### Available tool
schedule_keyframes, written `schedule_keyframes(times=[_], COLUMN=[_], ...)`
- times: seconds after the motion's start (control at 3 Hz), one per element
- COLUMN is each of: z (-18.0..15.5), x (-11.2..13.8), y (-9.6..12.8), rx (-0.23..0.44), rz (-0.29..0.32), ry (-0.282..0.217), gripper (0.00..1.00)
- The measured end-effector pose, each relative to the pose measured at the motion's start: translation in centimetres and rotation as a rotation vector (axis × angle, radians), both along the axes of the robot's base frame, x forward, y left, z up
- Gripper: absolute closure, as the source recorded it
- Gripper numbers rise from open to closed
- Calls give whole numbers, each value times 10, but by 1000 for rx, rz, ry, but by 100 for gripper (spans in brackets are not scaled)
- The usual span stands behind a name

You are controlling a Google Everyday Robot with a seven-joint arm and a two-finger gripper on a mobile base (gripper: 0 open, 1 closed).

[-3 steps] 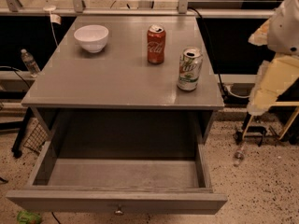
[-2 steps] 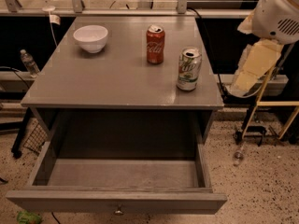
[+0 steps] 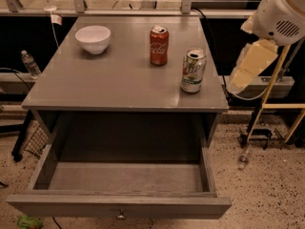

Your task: Place coke can into top drawer

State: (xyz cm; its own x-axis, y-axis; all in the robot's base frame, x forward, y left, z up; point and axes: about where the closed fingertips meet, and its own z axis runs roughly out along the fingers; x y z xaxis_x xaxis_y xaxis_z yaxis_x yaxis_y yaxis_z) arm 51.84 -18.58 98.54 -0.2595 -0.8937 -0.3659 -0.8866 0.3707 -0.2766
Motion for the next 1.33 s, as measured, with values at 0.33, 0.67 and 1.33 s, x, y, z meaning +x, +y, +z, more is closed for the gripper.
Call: schedule_keyframes(times=[0.33, 0.67, 1.33], z=[-3, 29, 26], x=[42, 116, 174], y=[1, 37, 78], rx=[48, 183, 349], rz=[-94, -197, -271], ry=[-12, -89, -109], gripper=[0, 0, 0])
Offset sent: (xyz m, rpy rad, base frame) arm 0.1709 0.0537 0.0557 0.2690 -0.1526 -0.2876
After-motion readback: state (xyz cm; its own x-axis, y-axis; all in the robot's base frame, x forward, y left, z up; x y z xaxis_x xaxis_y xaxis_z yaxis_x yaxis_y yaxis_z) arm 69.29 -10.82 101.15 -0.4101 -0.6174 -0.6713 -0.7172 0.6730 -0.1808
